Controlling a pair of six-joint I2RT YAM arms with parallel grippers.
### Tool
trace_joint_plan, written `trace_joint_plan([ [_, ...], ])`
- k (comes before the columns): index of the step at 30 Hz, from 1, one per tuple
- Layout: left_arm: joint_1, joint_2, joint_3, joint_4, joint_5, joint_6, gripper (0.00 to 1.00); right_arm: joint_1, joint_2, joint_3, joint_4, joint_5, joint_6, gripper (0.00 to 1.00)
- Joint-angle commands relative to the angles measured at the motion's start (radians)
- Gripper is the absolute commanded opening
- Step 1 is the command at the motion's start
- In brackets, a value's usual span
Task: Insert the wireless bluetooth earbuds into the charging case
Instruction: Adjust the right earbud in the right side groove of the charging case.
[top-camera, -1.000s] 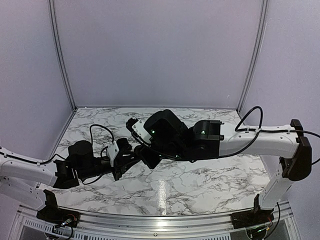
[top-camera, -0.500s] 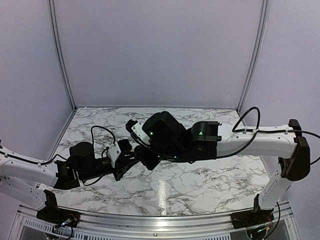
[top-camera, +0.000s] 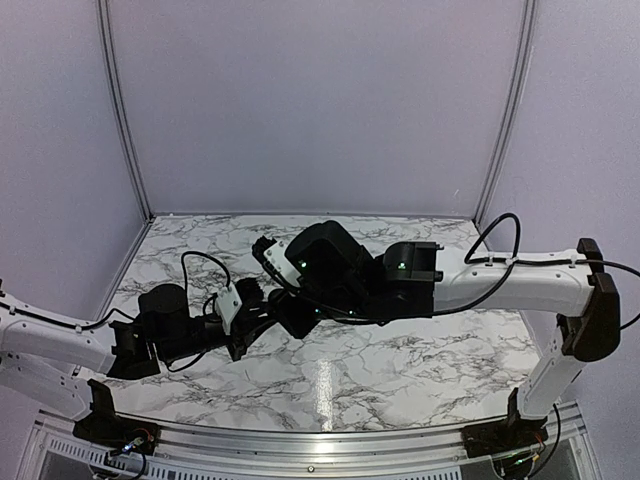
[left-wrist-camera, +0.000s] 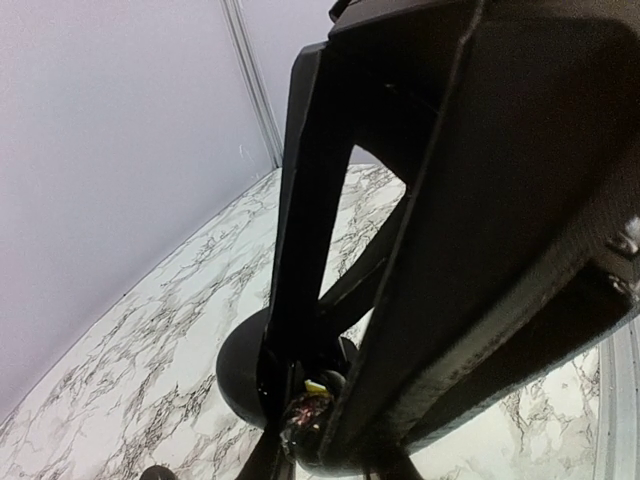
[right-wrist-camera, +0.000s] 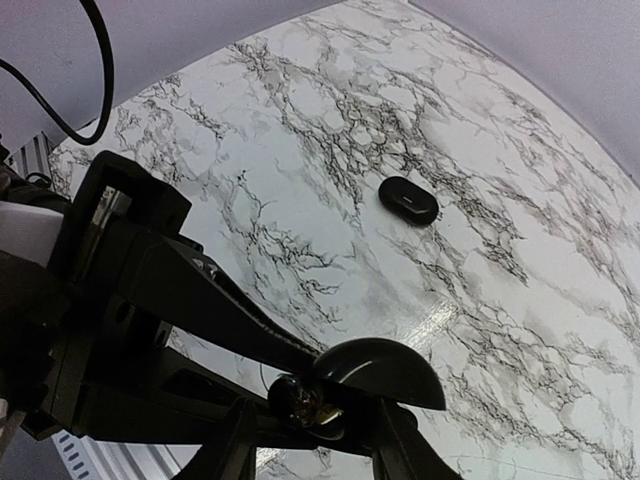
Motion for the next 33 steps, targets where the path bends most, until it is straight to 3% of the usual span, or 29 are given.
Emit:
trace_joint_plan([
  [1, -0.012, -0.005, 0.034, 0.037, 0.023, 0.014, 0.0, -0.01, -0.016, 0.011, 0.049, 0.015, 0.011, 0.4],
  [15, -0.013, -0.011, 0.035, 0.037, 0.014, 0.008, 0.0, -0.011, 0.008, -0.004, 0.009, 0.117, 0.031, 0.31],
  [33, -0.021, -0.018, 0.031, 0.04, -0.01, 0.027, 0.0, -0.011, 0.028, -0.009, 0.005, 0.093, 0.062, 0.28],
])
